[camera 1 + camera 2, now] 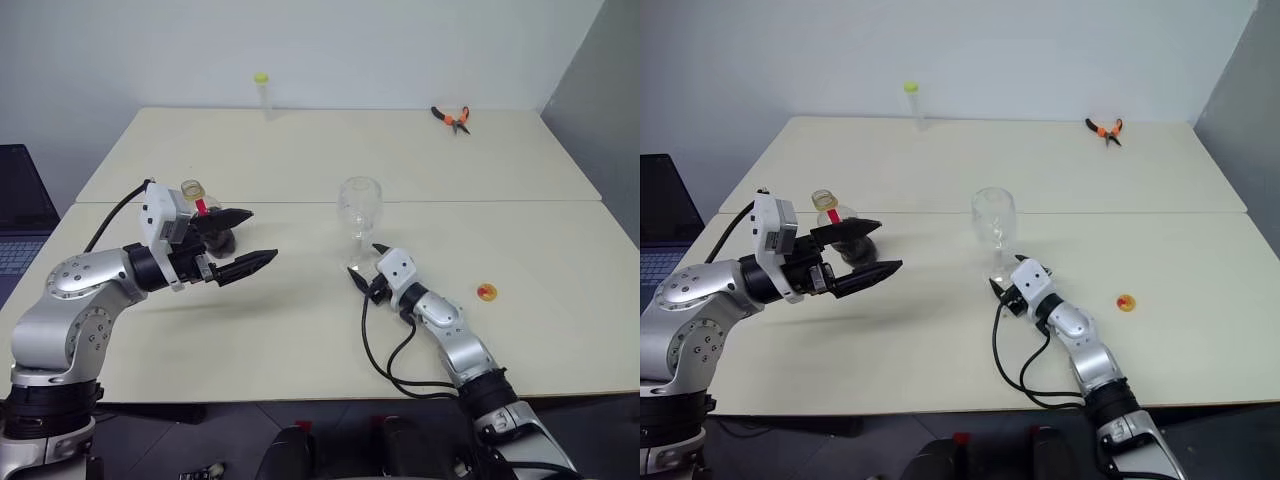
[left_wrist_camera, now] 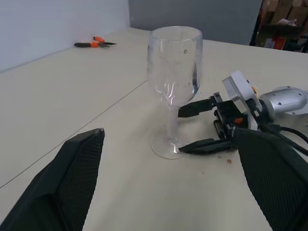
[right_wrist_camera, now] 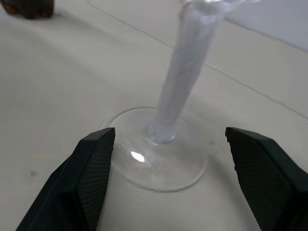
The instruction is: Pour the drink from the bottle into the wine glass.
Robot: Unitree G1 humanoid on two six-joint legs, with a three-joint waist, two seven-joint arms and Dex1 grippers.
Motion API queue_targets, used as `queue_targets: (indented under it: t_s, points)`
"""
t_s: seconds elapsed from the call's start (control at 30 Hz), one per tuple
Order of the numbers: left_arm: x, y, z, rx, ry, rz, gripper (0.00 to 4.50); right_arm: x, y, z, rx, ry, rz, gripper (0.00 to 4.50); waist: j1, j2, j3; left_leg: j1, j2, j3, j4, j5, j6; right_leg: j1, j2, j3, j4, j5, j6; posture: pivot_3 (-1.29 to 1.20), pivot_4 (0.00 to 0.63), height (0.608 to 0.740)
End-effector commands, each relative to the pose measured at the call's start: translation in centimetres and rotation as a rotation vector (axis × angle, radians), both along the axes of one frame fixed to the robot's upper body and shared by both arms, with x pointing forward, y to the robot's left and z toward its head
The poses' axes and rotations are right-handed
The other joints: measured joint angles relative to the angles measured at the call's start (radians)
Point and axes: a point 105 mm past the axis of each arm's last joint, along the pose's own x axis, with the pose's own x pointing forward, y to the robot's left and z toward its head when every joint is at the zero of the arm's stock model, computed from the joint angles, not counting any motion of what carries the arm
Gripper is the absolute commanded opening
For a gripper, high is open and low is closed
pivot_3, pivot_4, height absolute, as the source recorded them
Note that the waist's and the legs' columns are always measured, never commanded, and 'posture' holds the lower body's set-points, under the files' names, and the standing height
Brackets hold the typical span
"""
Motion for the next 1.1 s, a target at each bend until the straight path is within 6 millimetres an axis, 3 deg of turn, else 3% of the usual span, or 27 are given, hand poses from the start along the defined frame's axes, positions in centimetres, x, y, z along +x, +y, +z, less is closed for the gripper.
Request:
queue_targets:
  t_s: [0.03, 0.23, 0.4, 0.53, 0.67, 0.77, 0.83, 0.93, 1.1]
  points:
    - [-0.4, -0.4, 1.5, -0.015, -0.074, -0.011, 4.50, -1.7, -0.3, 3.2, 0.046, -0.079, 0.071, 3.91, 0.003, 0.000, 0.000, 0.000, 0.000, 0.000, 0.000, 0.000, 0.000, 0.000, 0.000, 0.000, 0.000, 0.000, 0.000, 0.00, 0.150, 0.740]
    - [-1.1, -1.3, 2.1, -0.034, -0.102, -0.027, 4.50, -5.2, -2.3, 4.7, 0.018, -0.113, 0.122, 3.91, 0.008, 0.000, 0.000, 0.000, 0.000, 0.000, 0.001, 0.000, 0.000, 0.001, 0.000, 0.000, 0.000, 0.000, 0.000, 0.00, 0.150, 0.740]
    - [-1.2, -1.5, 2.6, -0.058, -0.130, 0.017, 4.50, -7.7, -2.7, 7.7, 0.082, -0.163, 0.216, 3.91, 0.007, 0.000, 0.000, 0.000, 0.000, 0.000, 0.000, 0.000, 0.000, 0.001, 0.000, 0.000, 0.000, 0.000, 0.000, 0.00, 0.150, 0.740]
    - [-2.0, -1.5, 1.2, -0.083, -0.088, 0.064, 4.50, -9.9, -2.3, 10.4, 0.144, -0.120, 0.348, 3.91, 0.006, 0.000, 0.000, 0.000, 0.001, -0.001, 0.000, 0.000, 0.000, 0.001, 0.000, 0.000, -0.001, 0.000, 0.000, 0.00, 0.150, 0.740]
    - [-2.8, -1.3, -0.1, -0.111, -0.052, 0.110, 4.50, -10.9, -2.0, 11.2, 0.144, -0.076, 0.412, 3.91, 0.010, -0.001, 0.000, 0.000, 0.001, -0.003, 0.001, 0.000, 0.000, 0.002, -0.002, -0.001, -0.001, 0.000, 0.000, 0.00, 0.150, 0.740]
    - [-2.6, -0.5, -0.9, -0.160, -0.058, 0.229, 4.50, -11.0, -1.8, 11.4, 0.124, -0.062, 0.432, 3.91, 0.012, -0.001, 0.000, 0.000, 0.000, -0.003, 0.001, 0.000, 0.000, 0.002, -0.002, -0.001, -0.001, 0.000, 0.000, 0.00, 0.150, 0.740]
    - [-1.2, 2.0, -1.1, -0.185, -0.140, 0.464, 4.50, -10.8, -1.8, 11.7, 0.120, -0.064, 0.425, 3.91, 0.013, -0.001, 0.000, 0.000, -0.001, -0.003, 0.001, 0.000, 0.000, 0.002, -0.002, -0.001, -0.002, 0.000, 0.000, 0.00, 0.150, 0.740]
    - [-0.2, 4.4, -1.5, -0.177, -0.210, 0.667, 4.50, -10.4, -1.7, 12.0, 0.116, -0.065, 0.420, 3.91, 0.014, -0.001, -0.001, 0.000, 0.000, -0.003, 0.001, 0.000, 0.000, 0.002, -0.002, -0.002, -0.002, 0.000, 0.000, 0.00, 0.150, 0.740]
    - [0.4, 5.4, -3.0, -0.147, -0.234, 0.797, 4.50, -10.5, -1.2, 12.4, 0.114, -0.046, 0.462, 3.91, 0.015, -0.002, -0.001, 0.000, -0.001, -0.002, 0.001, 0.000, 0.000, 0.002, -0.002, -0.002, -0.002, 0.000, 0.000, 0.00, 0.150, 0.740]
